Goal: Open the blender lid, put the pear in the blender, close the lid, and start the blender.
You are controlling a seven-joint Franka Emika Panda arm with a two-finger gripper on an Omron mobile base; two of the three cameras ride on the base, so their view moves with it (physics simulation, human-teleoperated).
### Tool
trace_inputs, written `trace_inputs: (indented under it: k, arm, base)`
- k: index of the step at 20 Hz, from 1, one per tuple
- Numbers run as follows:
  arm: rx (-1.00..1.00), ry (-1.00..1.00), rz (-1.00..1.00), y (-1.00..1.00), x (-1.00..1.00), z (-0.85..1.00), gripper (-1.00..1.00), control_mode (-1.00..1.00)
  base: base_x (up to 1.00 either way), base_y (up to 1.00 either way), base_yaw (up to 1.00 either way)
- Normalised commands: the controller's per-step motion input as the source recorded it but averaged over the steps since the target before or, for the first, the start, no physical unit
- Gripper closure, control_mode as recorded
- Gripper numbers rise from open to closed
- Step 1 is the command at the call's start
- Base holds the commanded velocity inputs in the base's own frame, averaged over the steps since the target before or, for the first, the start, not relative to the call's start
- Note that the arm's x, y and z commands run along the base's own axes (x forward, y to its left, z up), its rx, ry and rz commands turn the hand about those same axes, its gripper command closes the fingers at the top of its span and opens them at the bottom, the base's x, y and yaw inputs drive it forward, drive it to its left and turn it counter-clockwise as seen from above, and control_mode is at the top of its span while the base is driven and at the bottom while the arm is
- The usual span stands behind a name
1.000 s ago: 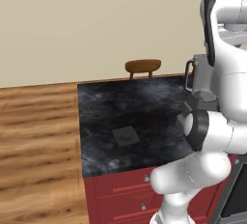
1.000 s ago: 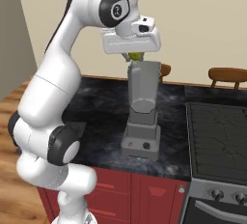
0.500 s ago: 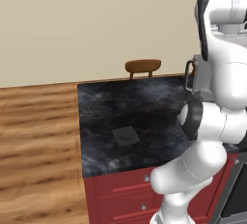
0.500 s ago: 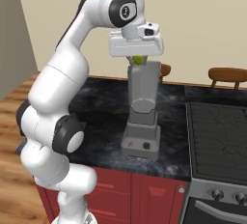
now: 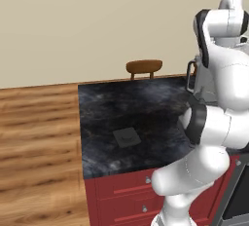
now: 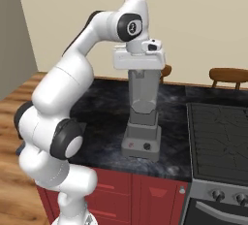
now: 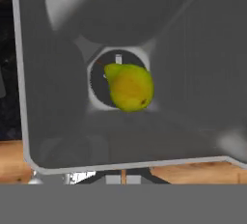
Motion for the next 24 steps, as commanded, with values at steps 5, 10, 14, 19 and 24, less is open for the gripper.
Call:
trace_inputs:
  k: [5,10,14,19,24]
  arm:
    - [0.0,0.01,0.01,0.0,0.06,-0.5,1.0,-1.0]
    - [0.0,0.0,0.0,0.0,-0.01,-0.31,-1.0,-1.0]
    - [0.0,-0.05,0.0,0.0,-0.02,0.24,-1.0,-1.0]
    - [0.0,-0.05,0.0,0.0,-0.01,0.65,-1.0,-1.0]
    - [0.0,-0.07,0.0,0.0,-0.11,0.39,-1.0,-1.0]
  base:
    - [0.0,0.0,0.0]
    - [0.0,0.0,0.0]
    - [0.0,0.0,0.0]
    - [0.0,0.0,0.0]
    - [0.0,0.0,0.0]
